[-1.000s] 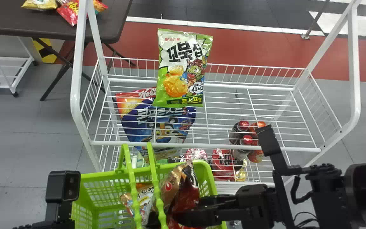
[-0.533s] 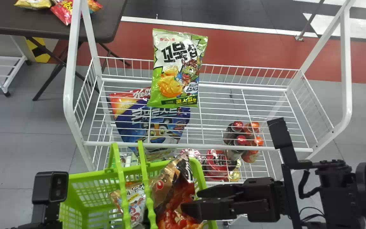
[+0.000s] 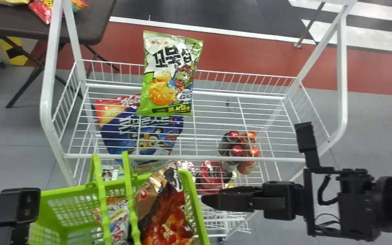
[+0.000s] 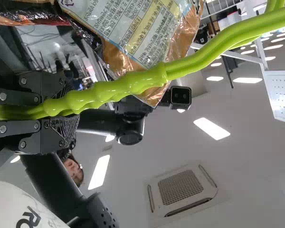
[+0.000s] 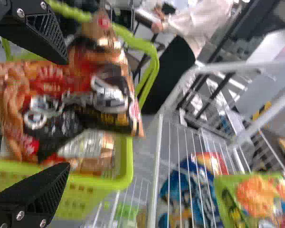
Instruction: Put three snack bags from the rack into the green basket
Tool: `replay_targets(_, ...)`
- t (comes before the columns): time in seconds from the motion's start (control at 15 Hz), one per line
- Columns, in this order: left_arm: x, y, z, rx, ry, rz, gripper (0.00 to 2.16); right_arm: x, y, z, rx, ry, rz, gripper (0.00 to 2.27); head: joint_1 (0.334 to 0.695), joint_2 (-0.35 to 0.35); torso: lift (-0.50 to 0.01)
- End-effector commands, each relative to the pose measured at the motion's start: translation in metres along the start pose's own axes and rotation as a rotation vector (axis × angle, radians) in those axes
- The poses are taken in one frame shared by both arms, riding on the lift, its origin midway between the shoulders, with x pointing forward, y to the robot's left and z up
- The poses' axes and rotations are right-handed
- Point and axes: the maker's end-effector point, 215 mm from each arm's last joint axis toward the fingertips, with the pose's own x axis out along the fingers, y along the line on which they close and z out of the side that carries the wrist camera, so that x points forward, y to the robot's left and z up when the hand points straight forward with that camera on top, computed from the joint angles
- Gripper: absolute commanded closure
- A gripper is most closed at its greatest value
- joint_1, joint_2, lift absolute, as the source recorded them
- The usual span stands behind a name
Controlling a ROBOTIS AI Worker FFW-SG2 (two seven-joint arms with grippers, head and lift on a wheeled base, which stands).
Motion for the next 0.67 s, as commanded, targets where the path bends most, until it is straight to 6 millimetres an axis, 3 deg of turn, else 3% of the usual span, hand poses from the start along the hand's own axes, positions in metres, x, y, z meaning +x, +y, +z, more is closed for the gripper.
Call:
replay_targets(0.0,0.001,-0.001,0.0,0.001,-0.002,-0.004,2.15,0.003,-0.04,0.026,-0.028,-0.11,-0.111,0.05,0.695,-0.267,0.0)
replay_targets(0.2,0.001,-0.002,0.001,0.001,-0.004,-0.008,2.15,0.003,-0.087,0.079,-0.163,-0.333,-0.275,0.05,0.695,-0.292,0.0)
replay_targets(0.33,0.001,-0.001,0.0,0.0,-0.004,-0.007,2.15,-0.002,-0.106,0.11,-0.247,-0.491,-0.333,0.06,0.695,-0.31,0.0)
replay_targets(0.47,0.001,-0.001,0.0,0.0,-0.004,-0.007,2.15,-0.007,-0.127,0.121,-0.307,-0.579,-0.403,0.06,0.695,-0.32,0.0)
replay_targets(0.6,0.001,-0.002,0.0,-0.003,-0.004,-0.007,2.15,-0.016,-0.129,0.124,-0.383,-0.672,-0.437,0.07,0.695,-0.333,0.0)
